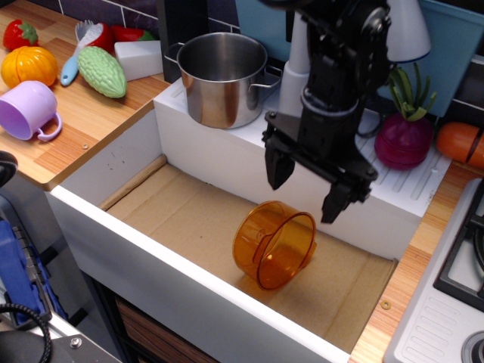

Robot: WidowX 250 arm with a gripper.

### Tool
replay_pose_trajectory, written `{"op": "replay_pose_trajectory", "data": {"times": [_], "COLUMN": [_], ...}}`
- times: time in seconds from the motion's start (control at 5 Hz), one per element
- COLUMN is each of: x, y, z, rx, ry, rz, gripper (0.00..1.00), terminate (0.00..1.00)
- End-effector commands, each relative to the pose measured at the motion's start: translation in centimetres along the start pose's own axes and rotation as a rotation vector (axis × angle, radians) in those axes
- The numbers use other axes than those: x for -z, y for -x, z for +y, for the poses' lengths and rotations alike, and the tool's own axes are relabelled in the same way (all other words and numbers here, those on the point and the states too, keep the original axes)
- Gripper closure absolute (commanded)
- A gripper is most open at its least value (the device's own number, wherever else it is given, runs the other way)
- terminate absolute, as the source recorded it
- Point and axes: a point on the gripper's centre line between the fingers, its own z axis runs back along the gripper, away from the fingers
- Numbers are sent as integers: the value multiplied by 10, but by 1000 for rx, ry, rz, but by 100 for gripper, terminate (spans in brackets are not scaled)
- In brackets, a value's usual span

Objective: Flip orange pot upright in sink

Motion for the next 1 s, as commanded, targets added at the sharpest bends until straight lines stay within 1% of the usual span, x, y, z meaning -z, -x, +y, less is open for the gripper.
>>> {"op": "replay_pose_trajectory", "data": {"times": [0.0,0.2,0.4,0.6,0.8], "x": [5,17,27,34,40], "y": [-2,0,2,1,-4], "z": [-7,-11,-8,-3,7], "rx": [46,61,73,86,113], "ry": [-14,-76,-112,-130,-153], "rz": [0,15,1,-14,-26], "gripper": [0,0,0,100,100], "terminate": [0,0,0,0,0]}}
